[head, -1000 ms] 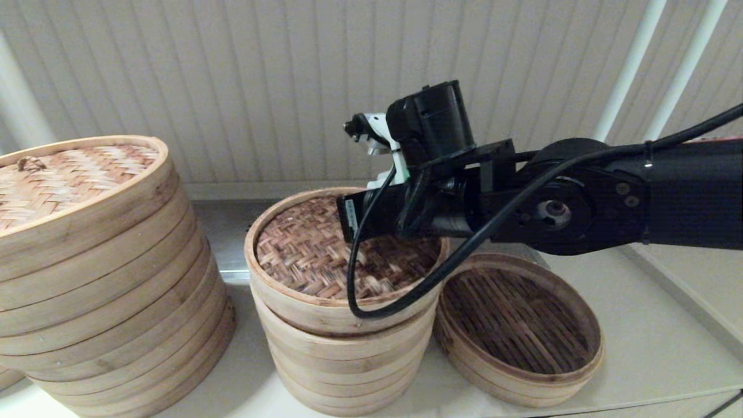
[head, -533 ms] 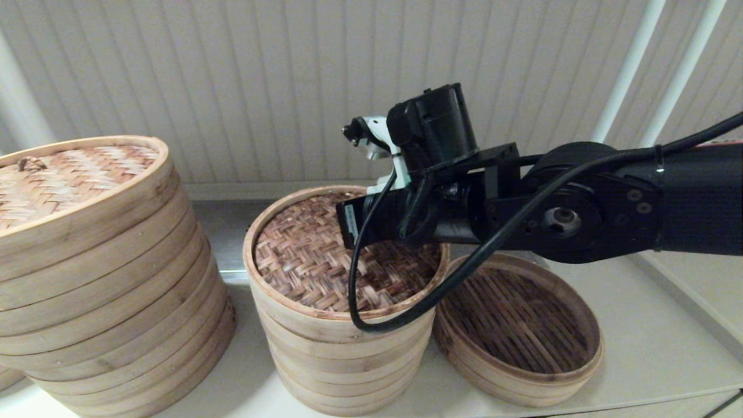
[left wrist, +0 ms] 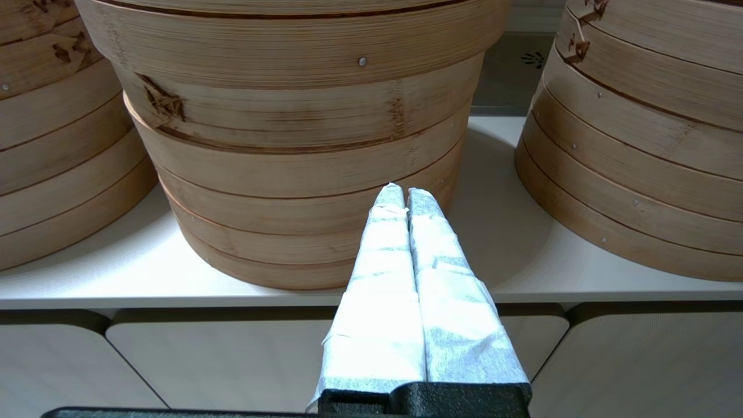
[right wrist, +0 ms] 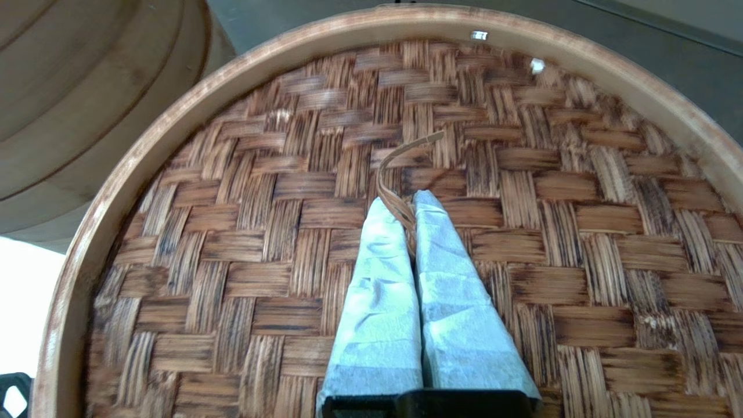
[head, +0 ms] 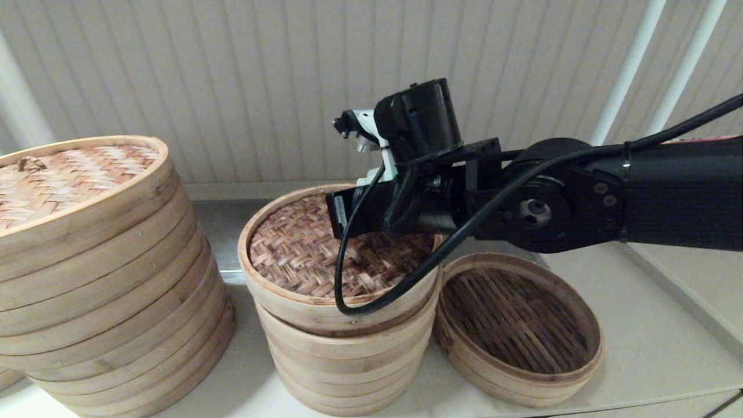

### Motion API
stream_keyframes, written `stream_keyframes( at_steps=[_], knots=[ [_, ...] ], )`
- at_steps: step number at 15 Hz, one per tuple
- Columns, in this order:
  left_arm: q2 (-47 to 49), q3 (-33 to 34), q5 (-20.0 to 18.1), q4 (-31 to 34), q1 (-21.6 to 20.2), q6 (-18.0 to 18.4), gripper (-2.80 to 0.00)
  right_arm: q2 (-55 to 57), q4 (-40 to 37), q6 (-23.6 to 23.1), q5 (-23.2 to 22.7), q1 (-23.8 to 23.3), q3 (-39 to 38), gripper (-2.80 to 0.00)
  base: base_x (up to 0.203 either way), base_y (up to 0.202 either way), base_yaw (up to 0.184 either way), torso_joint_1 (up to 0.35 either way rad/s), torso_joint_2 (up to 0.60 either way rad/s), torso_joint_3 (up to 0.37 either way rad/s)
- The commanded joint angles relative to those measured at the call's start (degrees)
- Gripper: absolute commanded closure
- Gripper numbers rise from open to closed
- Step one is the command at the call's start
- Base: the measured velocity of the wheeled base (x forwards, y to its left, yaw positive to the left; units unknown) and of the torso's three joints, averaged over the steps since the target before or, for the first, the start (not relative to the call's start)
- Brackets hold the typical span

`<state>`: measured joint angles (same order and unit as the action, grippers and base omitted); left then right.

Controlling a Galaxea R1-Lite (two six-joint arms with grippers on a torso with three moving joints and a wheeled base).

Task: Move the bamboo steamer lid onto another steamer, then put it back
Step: Put the steamer

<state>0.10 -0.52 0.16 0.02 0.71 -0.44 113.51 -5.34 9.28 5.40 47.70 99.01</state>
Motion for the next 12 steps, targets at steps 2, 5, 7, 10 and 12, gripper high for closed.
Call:
stream_keyframes(
  at_steps=[2,5,7,10,12],
  knots=[
    [0.0,0.0,0.0,0.0,0.0,-0.1,0.00,0.5,0.1,0.4,0.0,0.1,-2.4,0.00,0.000,0.000,0.000,0.000,0.00,0.000],
    [0.0,0.0,0.0,0.0,0.0,-0.1,0.00,-1.8,0.1,0.3,0.0,-0.2,-4.5,0.00,0.000,0.000,0.000,0.000,0.00,0.000],
    [0.0,0.0,0.0,0.0,0.0,0.0,0.00,-3.5,0.1,0.2,0.0,-0.6,-6.7,0.00,0.000,0.000,0.000,0.000,0.00,0.000],
    [0.0,0.0,0.0,0.0,0.0,0.0,0.00,-4.2,0.2,0.2,0.0,-0.5,-7.3,0.00,0.000,0.000,0.000,0.000,0.00,0.000],
    [0.0,0.0,0.0,0.0,0.0,0.0,0.00,-4.0,0.2,0.1,0.0,-0.5,-7.3,0.00,0.000,0.000,0.000,0.000,0.00,0.000]
  ],
)
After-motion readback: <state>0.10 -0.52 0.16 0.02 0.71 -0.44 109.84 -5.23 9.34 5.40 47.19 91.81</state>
